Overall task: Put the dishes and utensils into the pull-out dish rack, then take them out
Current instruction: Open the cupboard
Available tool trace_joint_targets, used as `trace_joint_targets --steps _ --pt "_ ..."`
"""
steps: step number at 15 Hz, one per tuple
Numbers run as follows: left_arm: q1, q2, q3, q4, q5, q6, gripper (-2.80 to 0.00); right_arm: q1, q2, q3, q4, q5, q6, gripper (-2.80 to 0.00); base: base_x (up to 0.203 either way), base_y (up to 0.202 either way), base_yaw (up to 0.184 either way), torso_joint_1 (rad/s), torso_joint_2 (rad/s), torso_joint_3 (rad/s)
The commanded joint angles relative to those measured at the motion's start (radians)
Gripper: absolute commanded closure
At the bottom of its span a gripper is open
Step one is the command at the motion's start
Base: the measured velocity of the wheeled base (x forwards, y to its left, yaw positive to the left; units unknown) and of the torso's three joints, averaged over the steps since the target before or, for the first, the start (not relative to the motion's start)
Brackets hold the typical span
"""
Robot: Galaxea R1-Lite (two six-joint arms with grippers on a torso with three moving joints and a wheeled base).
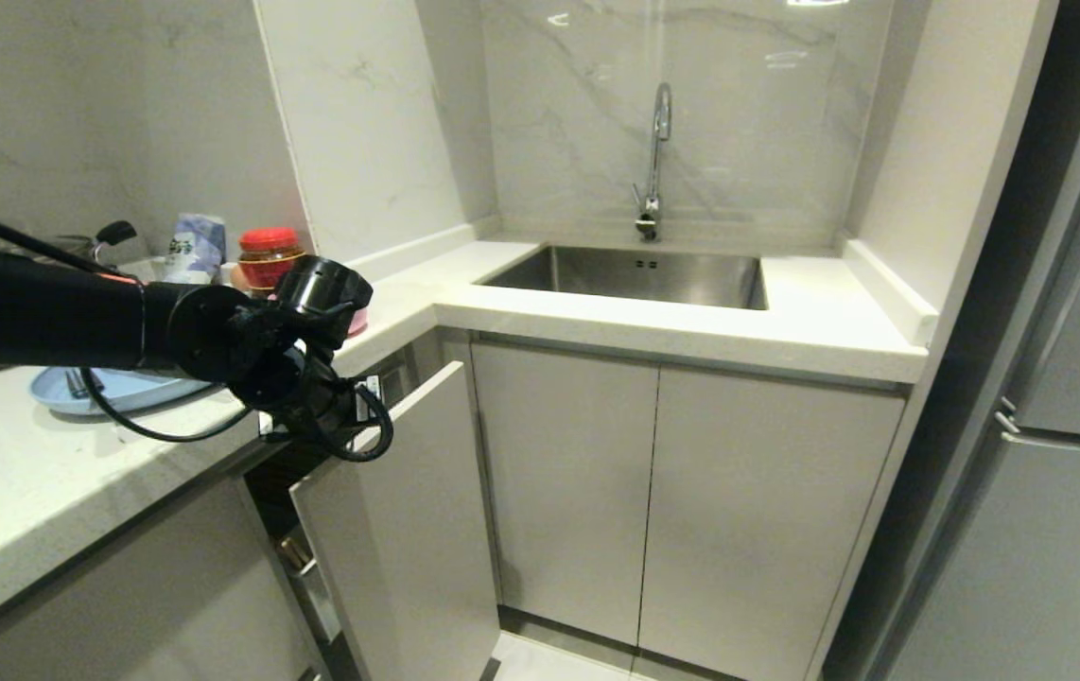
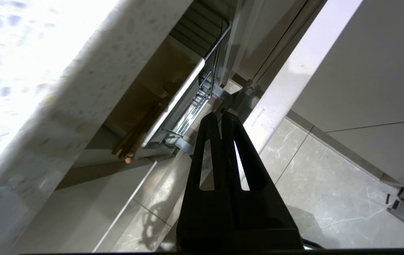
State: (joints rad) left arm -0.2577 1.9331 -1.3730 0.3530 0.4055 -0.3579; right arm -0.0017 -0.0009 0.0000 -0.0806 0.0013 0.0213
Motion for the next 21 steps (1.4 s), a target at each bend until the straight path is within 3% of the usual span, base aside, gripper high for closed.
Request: trace_joint_targets --steps 1,14,21 --pt "0.0 0.024 -0.001 0.001 0.003 -0.003 0.0 0.0 -0.001 0.026 -0.001 0.0 0.0 0.0 0.0 0.0 0.0 0.0 0.0 0.0" --pt "-0.05 0.037 0.01 0.011 -0.006 -0.008 0.0 0.0 -0.001 0.026 -0.001 0.0 0.0 0.0 0.0 0.0 0.0 0.0 0.0 0.0" --pt "-0.127 -0.006 0.034 0.048 -0.095 -0.034 0.0 0.0 -0.001 0.026 -0.001 0.0 0.0 0.0 0.0 0.0 0.0 0.0 0.0 0.0"
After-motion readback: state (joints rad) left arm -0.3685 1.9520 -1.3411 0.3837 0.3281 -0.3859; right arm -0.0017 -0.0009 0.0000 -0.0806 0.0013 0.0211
